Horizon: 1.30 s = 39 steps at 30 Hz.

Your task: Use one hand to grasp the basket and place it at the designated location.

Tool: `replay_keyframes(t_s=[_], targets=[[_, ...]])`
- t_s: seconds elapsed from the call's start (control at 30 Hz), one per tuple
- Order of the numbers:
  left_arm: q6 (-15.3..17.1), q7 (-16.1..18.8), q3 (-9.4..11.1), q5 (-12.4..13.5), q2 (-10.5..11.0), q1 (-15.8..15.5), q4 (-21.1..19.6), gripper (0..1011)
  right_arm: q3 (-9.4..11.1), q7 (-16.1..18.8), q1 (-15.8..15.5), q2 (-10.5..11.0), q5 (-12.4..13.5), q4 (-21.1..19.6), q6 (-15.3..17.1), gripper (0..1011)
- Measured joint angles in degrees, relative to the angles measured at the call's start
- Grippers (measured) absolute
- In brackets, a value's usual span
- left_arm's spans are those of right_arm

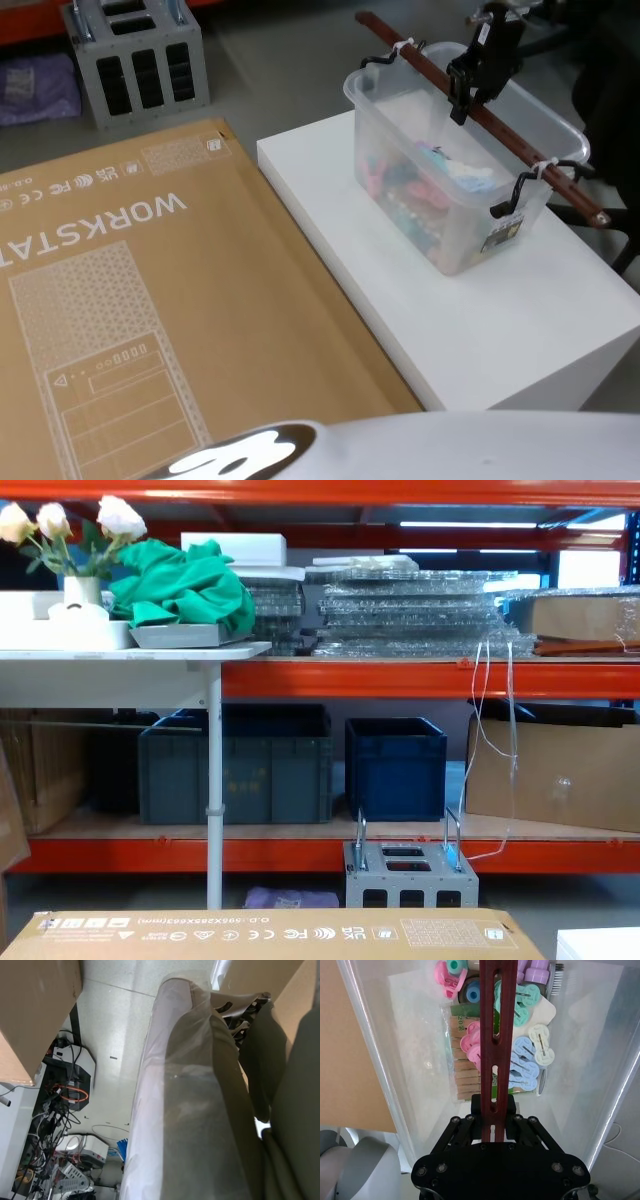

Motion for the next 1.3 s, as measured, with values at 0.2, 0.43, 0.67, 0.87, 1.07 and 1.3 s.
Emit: replay_keyframes(t_s=[0.2,0.43,0.67,0.87,1.07,1.3], targets=[[0.0,0.0,0.0,0.0,0.0,0.0,0.0,0,-0.1,0.2,-0.3,0.0,0.1,0.0,-0.1,238],[0.0,0.0,0.0,0.0,0.0,0.0,0.0,0,-0.3,0.5,-0.4,-0.2,0.1,0.3,-0.1,247],[0.0,0.0,0.0,0.0,0.0,0.0,0.0,0,-0.3,0.4,-0.3,-0.6,-0.1,1.1,-0.6,449],[0.0,0.0,0.0,0.0,0.0,0.0,0.0,0,-0.3,0.3,-0.1,-1.0,-0.1,1.8,-1.0,651],[0.0,0.0,0.0,0.0,0.0,0.0,0.0,0,-0.1,0.1,0.1,-1.0,-0.2,1.8,-1.1,827],[0.0,0.0,0.0,0.0,0.0,0.0,0.0,0,0.5,0.0,0.4,-0.5,0.1,0.9,-1.0,1001]])
